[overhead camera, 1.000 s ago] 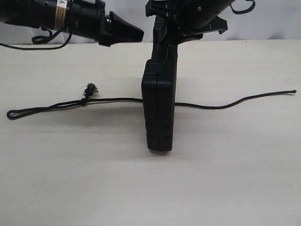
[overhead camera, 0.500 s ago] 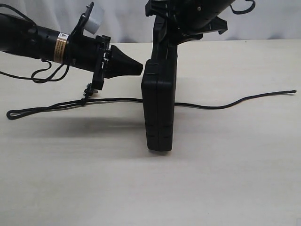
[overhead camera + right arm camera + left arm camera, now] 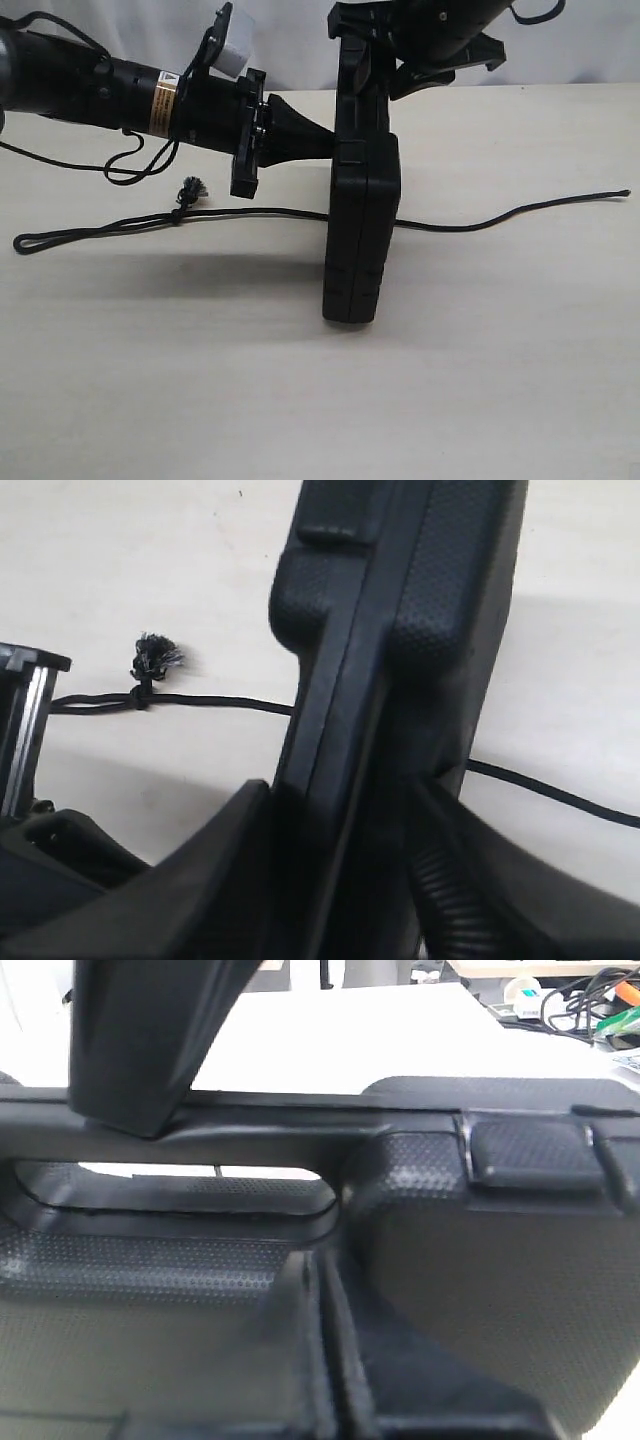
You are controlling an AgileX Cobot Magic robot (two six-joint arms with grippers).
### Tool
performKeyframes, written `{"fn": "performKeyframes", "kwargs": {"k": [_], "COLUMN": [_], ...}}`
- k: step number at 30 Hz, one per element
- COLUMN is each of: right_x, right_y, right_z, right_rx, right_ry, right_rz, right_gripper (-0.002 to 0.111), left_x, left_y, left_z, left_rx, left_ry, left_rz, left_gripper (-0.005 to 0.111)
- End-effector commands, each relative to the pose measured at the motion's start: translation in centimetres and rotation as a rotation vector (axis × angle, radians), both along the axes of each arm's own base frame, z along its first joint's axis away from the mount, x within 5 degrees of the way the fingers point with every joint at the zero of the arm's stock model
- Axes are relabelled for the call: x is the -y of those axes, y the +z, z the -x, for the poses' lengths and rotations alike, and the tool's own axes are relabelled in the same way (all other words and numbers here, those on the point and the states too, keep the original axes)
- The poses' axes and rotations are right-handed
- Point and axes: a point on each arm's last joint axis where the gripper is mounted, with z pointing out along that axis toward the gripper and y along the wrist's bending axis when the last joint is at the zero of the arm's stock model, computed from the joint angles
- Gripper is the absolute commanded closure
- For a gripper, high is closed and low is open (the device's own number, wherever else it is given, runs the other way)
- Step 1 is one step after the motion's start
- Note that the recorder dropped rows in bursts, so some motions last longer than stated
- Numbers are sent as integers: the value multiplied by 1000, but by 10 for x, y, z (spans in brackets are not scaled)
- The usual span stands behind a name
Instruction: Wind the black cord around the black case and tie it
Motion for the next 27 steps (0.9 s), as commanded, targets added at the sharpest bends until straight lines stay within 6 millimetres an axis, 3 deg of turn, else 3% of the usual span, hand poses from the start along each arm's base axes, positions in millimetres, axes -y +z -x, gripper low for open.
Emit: {"fn": "performKeyframes", "kwargs": {"k": [1, 4, 9, 16, 20, 27], "right_x": [6, 5, 5, 5, 5, 5], "right_y": [-35, -40, -39, -39, -39, -40], "right_z": [3, 1, -1, -1, -1, 0], "right_rx": [-152, -160, -142, -141, -141, -149], "right_ry": [35, 34, 35, 39, 39, 41], "right_rz": [121, 125, 120, 124, 124, 127], "right_gripper": [62, 62, 62, 62, 62, 62], "left_x": [5, 5, 2, -3, 4, 18], "left_y": [-1, -1, -5, -5, -15, -30], "left_z": [4, 3, -14, -25, -20, -18], "left_rx": [5, 6, 25, 153, 181, 195], "left_ry": [-25, -9, 177, 355, 309, 316], "left_rz": [-5, -5, -62, 41, 169, 174], "left_gripper": [107, 107, 107, 107, 107, 107]}}
